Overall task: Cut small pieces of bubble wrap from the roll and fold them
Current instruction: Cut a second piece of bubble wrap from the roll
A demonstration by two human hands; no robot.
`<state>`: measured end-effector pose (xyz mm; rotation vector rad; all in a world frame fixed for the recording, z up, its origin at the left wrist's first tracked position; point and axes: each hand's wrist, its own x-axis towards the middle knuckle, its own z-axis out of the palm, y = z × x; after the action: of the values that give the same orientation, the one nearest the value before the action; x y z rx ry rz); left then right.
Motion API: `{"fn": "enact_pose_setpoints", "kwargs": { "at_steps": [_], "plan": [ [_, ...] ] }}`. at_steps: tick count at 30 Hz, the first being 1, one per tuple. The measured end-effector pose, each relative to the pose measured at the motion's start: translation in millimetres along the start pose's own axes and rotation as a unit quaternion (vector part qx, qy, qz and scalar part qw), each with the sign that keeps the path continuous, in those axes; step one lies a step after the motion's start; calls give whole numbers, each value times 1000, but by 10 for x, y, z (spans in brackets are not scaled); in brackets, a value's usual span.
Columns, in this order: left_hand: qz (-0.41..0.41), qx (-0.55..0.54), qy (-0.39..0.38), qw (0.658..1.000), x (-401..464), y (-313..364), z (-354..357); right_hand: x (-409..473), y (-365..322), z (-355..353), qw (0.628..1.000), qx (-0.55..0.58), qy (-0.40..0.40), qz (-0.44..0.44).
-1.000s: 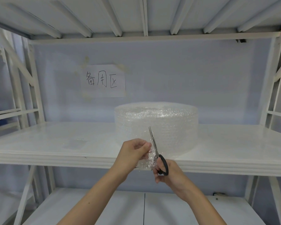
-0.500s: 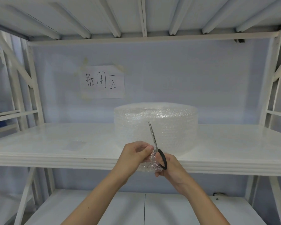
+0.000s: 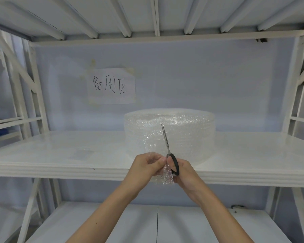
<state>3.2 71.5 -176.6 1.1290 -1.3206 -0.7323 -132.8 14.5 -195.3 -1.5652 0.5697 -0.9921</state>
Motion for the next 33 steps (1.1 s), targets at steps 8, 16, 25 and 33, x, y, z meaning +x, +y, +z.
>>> {"fn": "enact_pose_setpoints", "kwargs": {
  "at_steps": [8, 16, 25, 33],
  "plan": [
    [-10, -4, -2, 1000, -39, -53, -49, 23, -111, 55, 1000, -4, 10, 14],
    [-27, -5, -25, 999, -105, -125, -51, 20, -185, 45, 999, 8, 20, 28],
    [-42, -5, -20, 999, -241, -211, -178, -296, -651, 148, 996, 1, 21, -84],
    [-49, -12, -8, 999, -248, -215, -262, -327, -600, -648, 937, -211, 274, -51]
  ]
}}
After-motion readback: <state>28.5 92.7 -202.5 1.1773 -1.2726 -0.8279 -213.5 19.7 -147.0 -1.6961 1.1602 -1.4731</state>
